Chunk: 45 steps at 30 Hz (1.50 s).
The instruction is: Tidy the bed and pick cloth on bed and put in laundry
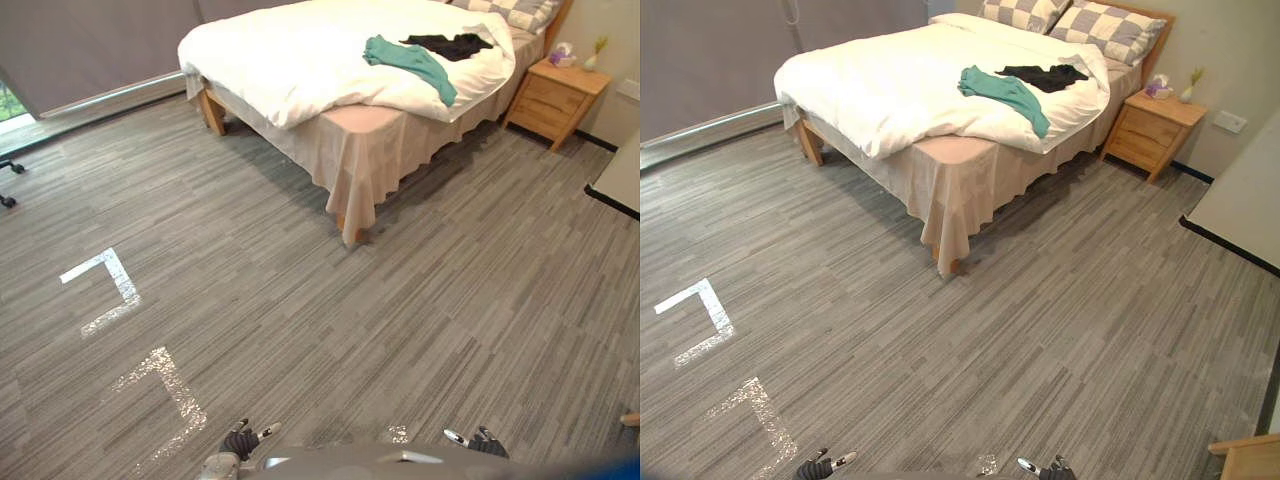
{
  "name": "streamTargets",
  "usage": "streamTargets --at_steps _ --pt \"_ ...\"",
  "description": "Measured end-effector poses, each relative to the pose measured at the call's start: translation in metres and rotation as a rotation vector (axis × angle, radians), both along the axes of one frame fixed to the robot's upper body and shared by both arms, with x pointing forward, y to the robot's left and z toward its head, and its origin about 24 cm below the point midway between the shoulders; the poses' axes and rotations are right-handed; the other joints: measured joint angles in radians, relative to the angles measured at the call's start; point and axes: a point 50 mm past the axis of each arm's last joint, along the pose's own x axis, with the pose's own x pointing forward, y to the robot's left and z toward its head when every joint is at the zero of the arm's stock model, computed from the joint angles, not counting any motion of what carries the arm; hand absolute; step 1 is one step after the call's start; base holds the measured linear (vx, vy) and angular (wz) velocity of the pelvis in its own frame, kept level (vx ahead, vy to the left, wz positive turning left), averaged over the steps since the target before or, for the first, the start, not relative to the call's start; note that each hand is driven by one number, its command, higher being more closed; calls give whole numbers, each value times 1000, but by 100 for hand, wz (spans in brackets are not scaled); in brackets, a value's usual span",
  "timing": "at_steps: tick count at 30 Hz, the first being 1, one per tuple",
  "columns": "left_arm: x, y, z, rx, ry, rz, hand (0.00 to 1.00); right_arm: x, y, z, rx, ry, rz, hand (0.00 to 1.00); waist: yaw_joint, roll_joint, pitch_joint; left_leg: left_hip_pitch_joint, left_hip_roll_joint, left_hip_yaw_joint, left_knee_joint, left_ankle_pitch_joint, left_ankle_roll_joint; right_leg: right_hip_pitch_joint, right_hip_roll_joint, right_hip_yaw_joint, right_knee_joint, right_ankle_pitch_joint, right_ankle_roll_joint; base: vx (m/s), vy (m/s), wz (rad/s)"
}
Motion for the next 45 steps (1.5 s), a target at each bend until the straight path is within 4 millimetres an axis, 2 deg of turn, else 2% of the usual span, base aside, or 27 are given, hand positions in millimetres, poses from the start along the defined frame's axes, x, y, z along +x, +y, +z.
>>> streamTargets --at_steps 5,8,9,11,12,13,14,15,17,19,21,22,23,24,26,29,30,32,33,35,37,39,41,42,43,44,45 --pt "-10 5 -1 35 52 31 0 -1 1 0 -17 -8 33 0 -9 -11 5 -12 56 89 78 -54 -29 -6 34 3 -24 30 -18 32 -136 -56" --pt "-13 7 -1 13 45 135 0 0 1 1 -37 -1 102 0 -7 -12 6 -136 134 135 396 -138 -69 -7 44 32 -25 2 -58 52 -165 -47" --pt "-12 5 -2 -2 35 170 0 1 -1 1 -48 -3 121 0 -5 -5 11 -206 178 135 573 -140 -70 -9 50 46 -16 -4 -68 34 -188 -53" --pt "-6 -5 -2 -40 -12 245 0 4 -13 5 -86 -12 145 0 -4 43 33 -312 268 85 850 -110 -36 -13 90 92 42 -41 -92 10 -170 -63" --pt "-5 -8 -1 -48 -36 280 0 4 -15 5 -94 -13 149 0 1 68 49 -387 290 21 996 -33 -33 -16 107 130 78 -65 -108 -11 -145 -79" --pt "-6 -10 -1 -49 -43 304 0 7 -17 6 -99 -19 152 0 6 74 50 -437 250 -57 1044 -84 -39 -22 98 169 108 -83 -123 -4 -131 -76" --pt "-7 -10 -1 -48 -44 306 0 7 -17 6 -99 -19 154 0 6 74 50 -445 235 -70 1041 -103 -36 -21 93 181 116 -89 -124 -4 -107 -94" --pt "-9 -10 -1 -43 -48 306 0 8 -16 6 -95 -23 148 0 8 64 57 -467 172 -109 993 -171 -33 -16 68 231 134 -99 -130 -93 -50 -105" --pt "-12 -11 -1 -41 -51 303 0 10 -14 6 -88 -36 142 0 12 53 63 -478 116 -108 853 -194 -35 -2 36 275 136 -101 -118 -216 14 -99" --pt "-13 -11 -1 -37 -56 297 0 10 -13 6 -80 -46 138 0 9 52 65 -486 80 -105 674 -179 -41 19 17 304 127 -118 -101 -9 130 -50" --pt "-14 -14 -2 -34 -53 292 0 7 -15 6 -79 -54 121 0 8 65 62 -467 66 -94 403 -90 -46 53 18 322 111 -157 -74 95 224 -32" --pt "-15 -14 -2 -35 -50 294 0 6 -16 6 -80 -53 121 0 11 67 61 -458 71 -89 381 -40 -21 65 20 328 110 -172 -66 231 313 -33" --pt "-16 -5 0 -11 -50 288 0 4 -9 5 -70 -48 133 0 20 35 45 -442 45 -51 384 4 21 80 -16 332 123 -210 -48 316 260 -25" --pt "-16 -2 0 -2 -52 286 0 4 -6 4 -66 -47 138 0 22 18 35 -442 31 -47 385 -6 35 77 -27 328 133 -214 -41 387 276 -22" --pt "-13 0 1 6 -61 280 0 8 -4 4 -72 -54 150 0 27 5 24 -438 17 -31 381 -30 56 43 -39 313 203 -218 -32 290 191 -17" --pt "-13 0 1 22 -41 255 0 9 -6 5 -90 -56 141 0 37 7 12 -379 -5 8 342 -66 97 -74 -61 276 531 -233 31 349 213 -25" --pt "-13 0 1 37 -32 192 0 8 -8 5 -93 -55 120 0 30 1 6 -318 -26 17 316 -88 106 -149 -80 252 760 -150 83 371 167 -24" --pt "-12 0 1 48 -27 134 0 8 -9 6 -97 -57 117 0 28 2 -1 -251 -50 20 272 -99 106 -207 -122 200 916 -38 86 347 111 -14" --pt "-7 0 2 55 -34 89 0 9 -10 6 -102 -59 108 0 5 5 -3 -197 -61 6 240 -106 104 -252 -165 145 1038 -33 70 321 53 20" --pt "0 -1 2 56 -48 58 0 11 -11 7 -105 -80 96 0 -11 19 0 -131 -57 -14 214 -107 103 -310 -198 69 1120 -113 64 183 -6 27" --pt "18 -3 5 54 -88 27 0 13 -11 8 -90 -97 65 0 -32 28 8 -67 -17 -52 201 -130 101 -381 -169 -1 1016 -207 63 -74 -92 47" --pt "37 -8 8 47 -127 -14 0 15 -11 9 -79 -115 37 0 -47 41 19 -30 39 -93 196 -147 82 -427 -111 -28 808 -212 46 -226 -88 76" --pt "46 -13 9 41 -147 -36 0 15 -8 8 -62 -120 19 0 -62 36 24 0 73 -136 173 -159 58 -448 -74 -21 527 -131 59 -252 -100 83" --pt "52 -16 11 43 -159 -61 0 13 -6 7 -50 -118 11 0 -63 17 32 29 75 -158 163 -177 29 -455 -73 4 361 -47 61 -113 -140 56" --pt "52 -18 10 39 -159 -68 0 12 -4 7 -45 -113 8 0 -63 7 37 45 73 -166 165 -194 18 -454 -74 21 304 -16 62 26 -254 58" --pt "52 -22 10 28 -158 -58 0 9 -1 5 -37 -103 10 0 -75 -5 38 79 75 -190 169 -238 -6 -450 -76 49 281 74 41 245 -280 45" --pt "48 -28 7 11 -143 -55 0 11 -2 6 -42 -107 18 0 -80 15 40 100 95 -206 174 -262 -8 -457 -58 42 349 86 11 390 -321 33"
